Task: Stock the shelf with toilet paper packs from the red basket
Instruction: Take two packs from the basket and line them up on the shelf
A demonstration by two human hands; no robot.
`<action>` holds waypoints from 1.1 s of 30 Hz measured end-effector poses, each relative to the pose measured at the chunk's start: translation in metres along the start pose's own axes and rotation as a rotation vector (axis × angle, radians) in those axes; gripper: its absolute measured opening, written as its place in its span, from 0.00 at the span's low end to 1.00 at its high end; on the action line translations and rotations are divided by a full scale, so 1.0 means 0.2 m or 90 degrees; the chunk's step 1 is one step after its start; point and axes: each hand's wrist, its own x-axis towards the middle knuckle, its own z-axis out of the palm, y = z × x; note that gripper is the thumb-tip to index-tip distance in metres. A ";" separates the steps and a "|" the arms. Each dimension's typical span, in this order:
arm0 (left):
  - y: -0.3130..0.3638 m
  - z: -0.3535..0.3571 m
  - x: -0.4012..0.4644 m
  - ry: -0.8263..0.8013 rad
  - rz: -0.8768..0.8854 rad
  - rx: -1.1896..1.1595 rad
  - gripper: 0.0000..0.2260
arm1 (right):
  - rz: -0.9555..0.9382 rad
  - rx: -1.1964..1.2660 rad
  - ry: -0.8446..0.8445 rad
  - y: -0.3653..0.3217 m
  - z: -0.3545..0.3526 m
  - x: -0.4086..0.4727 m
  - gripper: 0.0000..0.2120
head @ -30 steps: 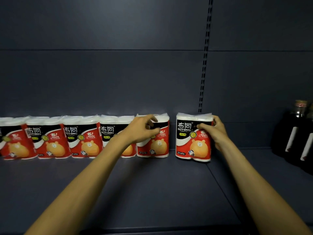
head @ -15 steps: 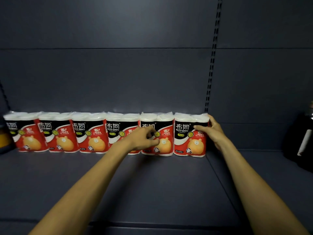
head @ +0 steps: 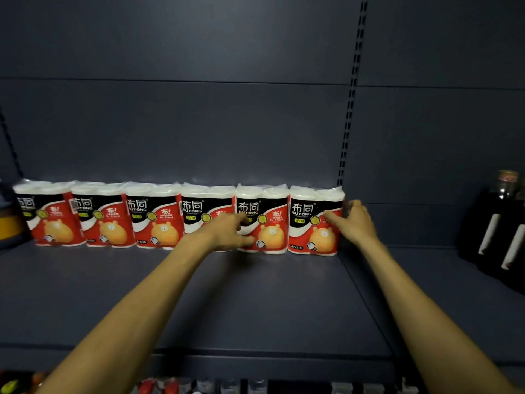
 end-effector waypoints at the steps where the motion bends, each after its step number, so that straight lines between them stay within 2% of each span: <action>1: -0.02 -0.01 -0.03 0.002 -0.005 0.009 0.28 | 0.001 -0.048 -0.007 -0.01 0.00 -0.05 0.32; 6: -0.17 -0.05 -0.21 -0.006 -0.026 -0.002 0.26 | -0.055 -0.228 -0.184 -0.12 0.07 -0.31 0.30; 10: -0.37 -0.10 -0.47 0.008 -0.049 -0.007 0.26 | -0.142 -0.294 -0.233 -0.32 0.22 -0.53 0.32; 16: -0.84 -0.22 -1.09 0.052 -0.123 -0.032 0.25 | -0.287 -0.259 -0.308 -0.76 0.61 -1.03 0.31; 20: -1.18 -0.27 -1.65 0.108 -0.211 -0.028 0.23 | -0.421 -0.188 -0.369 -1.10 0.98 -1.46 0.26; 23: -1.44 -0.24 -2.11 0.142 -0.308 -0.024 0.22 | -0.523 -0.110 -0.448 -1.33 1.29 -1.82 0.23; 27: -1.73 -0.08 -2.70 0.122 -0.489 -0.054 0.27 | -0.628 -0.060 -0.593 -1.46 1.72 -2.33 0.19; 31: -1.92 0.26 -3.24 0.108 -0.668 -0.115 0.27 | -0.651 -0.087 -0.758 -1.33 2.21 -2.80 0.19; 33: -1.99 0.50 -3.47 0.058 -0.767 -0.155 0.24 | -0.621 -0.111 -0.854 -1.20 2.44 -3.00 0.18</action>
